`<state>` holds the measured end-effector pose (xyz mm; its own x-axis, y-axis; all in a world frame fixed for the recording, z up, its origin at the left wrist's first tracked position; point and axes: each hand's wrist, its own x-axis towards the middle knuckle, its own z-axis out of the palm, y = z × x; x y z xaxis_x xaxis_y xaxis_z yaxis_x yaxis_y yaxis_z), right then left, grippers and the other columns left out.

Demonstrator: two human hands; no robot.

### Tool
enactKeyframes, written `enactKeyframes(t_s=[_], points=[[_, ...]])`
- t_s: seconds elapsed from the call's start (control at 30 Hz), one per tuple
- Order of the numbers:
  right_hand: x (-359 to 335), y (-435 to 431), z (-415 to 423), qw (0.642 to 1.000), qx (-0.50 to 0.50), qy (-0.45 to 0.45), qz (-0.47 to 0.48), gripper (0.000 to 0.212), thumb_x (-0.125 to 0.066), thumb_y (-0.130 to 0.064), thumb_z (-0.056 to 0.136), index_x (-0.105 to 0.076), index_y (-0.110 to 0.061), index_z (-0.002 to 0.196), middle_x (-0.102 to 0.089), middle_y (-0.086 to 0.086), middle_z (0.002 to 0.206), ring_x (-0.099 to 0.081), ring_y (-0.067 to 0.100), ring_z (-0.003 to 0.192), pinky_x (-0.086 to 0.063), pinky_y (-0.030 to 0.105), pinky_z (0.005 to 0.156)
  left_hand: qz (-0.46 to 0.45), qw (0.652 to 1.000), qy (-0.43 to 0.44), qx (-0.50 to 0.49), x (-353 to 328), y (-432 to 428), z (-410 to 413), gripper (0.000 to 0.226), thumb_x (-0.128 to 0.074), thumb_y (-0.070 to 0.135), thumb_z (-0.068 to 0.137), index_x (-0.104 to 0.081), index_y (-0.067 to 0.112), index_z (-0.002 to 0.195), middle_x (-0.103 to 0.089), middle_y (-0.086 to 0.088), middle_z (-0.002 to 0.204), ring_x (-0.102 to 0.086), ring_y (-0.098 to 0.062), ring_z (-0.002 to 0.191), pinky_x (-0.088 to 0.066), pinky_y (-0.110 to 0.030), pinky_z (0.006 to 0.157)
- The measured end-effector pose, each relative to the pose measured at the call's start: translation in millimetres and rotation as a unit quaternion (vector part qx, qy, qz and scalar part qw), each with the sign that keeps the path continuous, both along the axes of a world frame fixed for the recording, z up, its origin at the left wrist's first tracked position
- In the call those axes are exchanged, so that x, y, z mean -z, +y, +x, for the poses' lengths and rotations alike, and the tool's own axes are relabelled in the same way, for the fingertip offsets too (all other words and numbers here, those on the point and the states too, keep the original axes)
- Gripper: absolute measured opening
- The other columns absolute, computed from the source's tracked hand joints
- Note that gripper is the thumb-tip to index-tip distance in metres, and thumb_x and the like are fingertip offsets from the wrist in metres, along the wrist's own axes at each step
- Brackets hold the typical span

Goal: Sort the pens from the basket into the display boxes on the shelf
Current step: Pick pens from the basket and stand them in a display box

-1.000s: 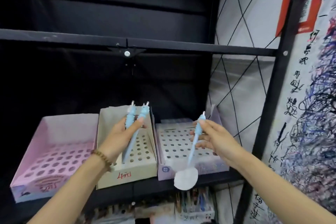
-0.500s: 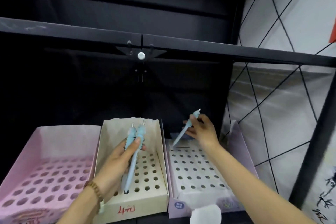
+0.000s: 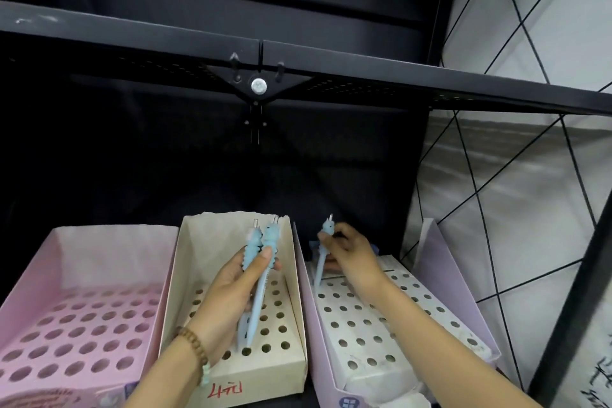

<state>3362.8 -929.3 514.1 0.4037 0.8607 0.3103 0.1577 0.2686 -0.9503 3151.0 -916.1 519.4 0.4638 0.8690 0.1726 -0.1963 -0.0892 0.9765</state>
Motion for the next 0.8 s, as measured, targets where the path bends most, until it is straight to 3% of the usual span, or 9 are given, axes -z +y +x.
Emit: enactKeyframes(t_s=[0.2,0.37,0.5,0.6,0.67,0.73,0.8], points=[[9.9,-6.7,-5.8,0.996,-0.056,-0.014,-0.063,0.012,-0.066,-0.01,0.087,-0.059,-0.01,0.097,-0.069,0.005,0.079,-0.069,0.011,0.067,-0.056,0.021,0.063,-0.027,0.999,-0.021,0.005,-0.3,-1.1,0.9,0.038,-0.06,0.054,0.071,-0.072,0.021,0.085,-0.061,0.008,0.067,-0.045,-0.003,0.048,-0.043,-0.017,0.049],[5.0,-11.5,-9.1,0.994,0.023,-0.071,-0.075,0.021,-0.073,-0.019,0.081,-0.055,-0.016,0.092,-0.067,0.004,0.089,-0.066,0.012,0.076,-0.057,0.024,0.069,-0.011,1.0,0.008,-0.01,-0.5,-2.7,1.1,0.032,-0.06,0.058,0.071,-0.072,0.029,0.076,-0.057,0.011,0.064,-0.048,-0.001,0.05,-0.044,-0.017,0.05],[-19.5,-30.0,-13.3,0.991,0.102,-0.089,-0.01,0.023,-0.068,-0.028,0.085,-0.058,-0.02,0.104,-0.064,-0.002,0.106,-0.061,0.005,0.094,-0.048,0.012,0.077,-0.002,1.0,0.007,0.001,-4.7,-8.5,3.8,0.033,-0.062,0.06,0.065,-0.071,0.029,0.075,-0.053,0.015,0.055,-0.047,0.003,0.046,-0.043,-0.013,0.047],[-36.2,-51.4,-28.2,0.998,-0.004,-0.055,-0.014,0.02,-0.059,-0.037,0.089,-0.067,-0.023,0.101,-0.071,-0.003,0.097,-0.066,0.007,0.087,-0.054,0.018,0.078,-0.009,1.0,-0.003,0.009,-8.8,-15.3,11.9,0.038,-0.066,0.056,0.064,-0.07,0.026,0.087,-0.056,0.017,0.053,-0.046,0.002,0.043,-0.041,-0.013,0.044],[-39.2,-62.6,-38.3,0.996,-0.058,-0.061,-0.043,0.026,-0.058,-0.045,0.086,-0.071,-0.026,0.098,-0.071,-0.007,0.088,-0.065,0.011,0.085,-0.055,0.024,0.079,-0.008,1.0,-0.017,0.002,-11.6,-20.1,18.3,0.04,-0.069,0.051,0.062,-0.069,0.025,0.091,-0.067,0.013,0.065,-0.055,0.001,0.049,-0.044,-0.012,0.047],[-41.2,-69.8,-43.1,0.995,-0.083,-0.037,-0.04,0.031,-0.061,-0.046,0.083,-0.073,-0.022,0.099,-0.071,-0.005,0.088,-0.063,0.014,0.085,-0.053,0.025,0.075,0.004,0.999,-0.039,-0.003,-13.3,-23.6,24.9,0.039,-0.075,0.042,0.061,-0.068,0.02,0.093,-0.073,0.008,0.074,-0.064,0.001,0.06,-0.046,-0.009,0.052],[-43.8,-74.2,-43.0,0.996,-0.086,-0.016,-0.036,0.041,-0.064,-0.045,0.078,-0.07,-0.015,0.105,-0.072,0.001,0.094,-0.065,0.017,0.088,-0.053,0.026,0.078,0.025,0.999,-0.041,-0.007,-14.2,-26.4,31.7,0.037,-0.079,0.032,0.063,-0.067,0.015,0.093,-0.071,0.008,0.07,-0.066,0.001,0.064,-0.046,-0.007,0.054]])
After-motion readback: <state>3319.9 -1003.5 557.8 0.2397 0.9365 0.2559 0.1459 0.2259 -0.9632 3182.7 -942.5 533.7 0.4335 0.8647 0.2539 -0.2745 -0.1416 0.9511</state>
